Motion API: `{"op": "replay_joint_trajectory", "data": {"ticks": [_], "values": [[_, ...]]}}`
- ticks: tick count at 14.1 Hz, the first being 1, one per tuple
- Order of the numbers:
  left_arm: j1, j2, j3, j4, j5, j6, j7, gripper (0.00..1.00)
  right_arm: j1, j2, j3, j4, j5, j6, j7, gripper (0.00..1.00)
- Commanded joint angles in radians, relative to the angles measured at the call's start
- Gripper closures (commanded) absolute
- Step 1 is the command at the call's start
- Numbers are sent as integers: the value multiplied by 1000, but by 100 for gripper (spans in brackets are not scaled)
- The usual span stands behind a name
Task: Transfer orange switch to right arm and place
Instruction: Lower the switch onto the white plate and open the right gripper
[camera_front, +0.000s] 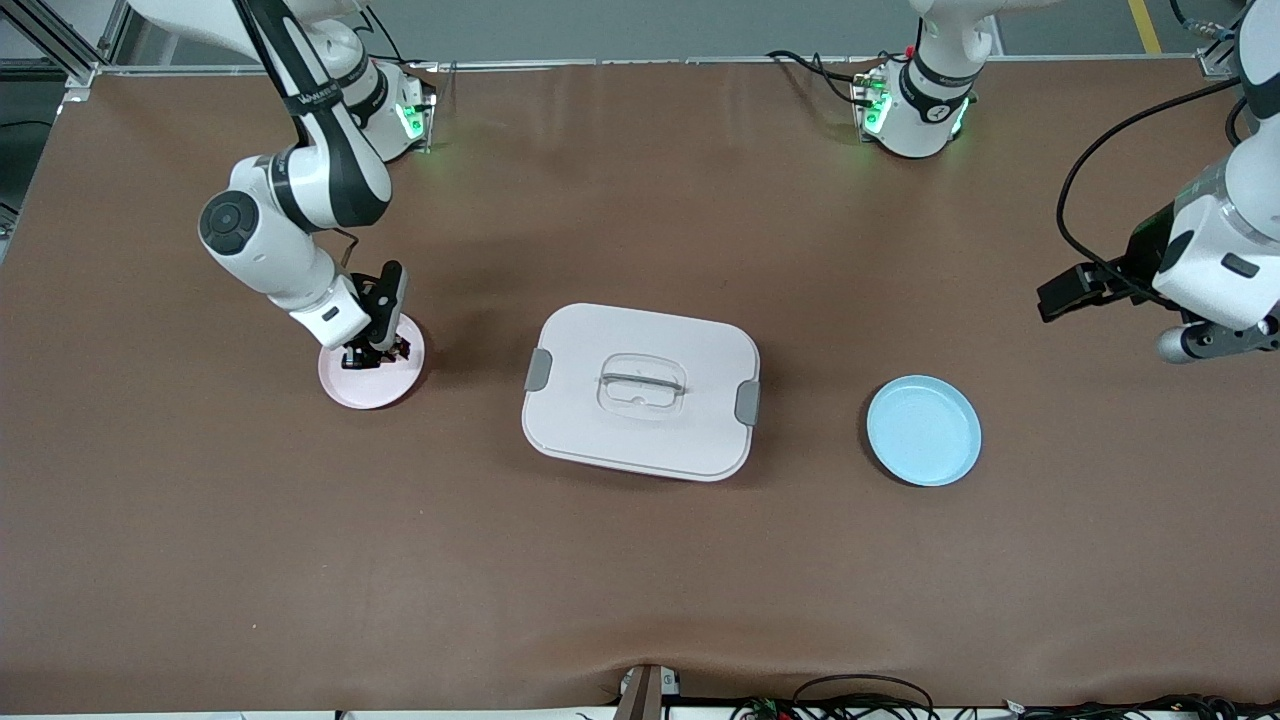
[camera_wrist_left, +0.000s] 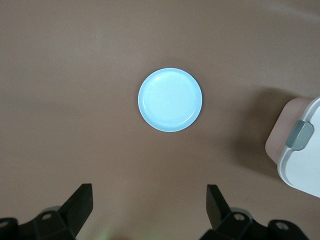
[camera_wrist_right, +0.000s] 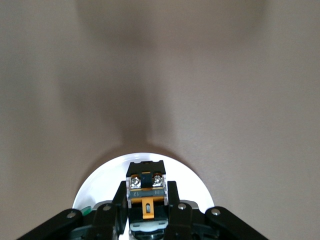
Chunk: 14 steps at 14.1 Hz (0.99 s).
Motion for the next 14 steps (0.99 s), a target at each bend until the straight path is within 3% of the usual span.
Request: {"op": "replay_joint_trajectory", "data": {"ticks": [1,4,8,14], "values": [[31,-57,-10,-71,16,23,72,0,-30,-10,9,-29,-32,18,-14,100],[28,-117,8,-158,16,82,140,0,-53,8,9,-40,-35,47,-14,100],[-101,-180,178,-246,0,136,203,0,-79,67,11,-41,-35,112,-14,100],[-101,-203,177,-256,0,131,207,0,-96,131,12,-46,-35,172,-14,100]]}}
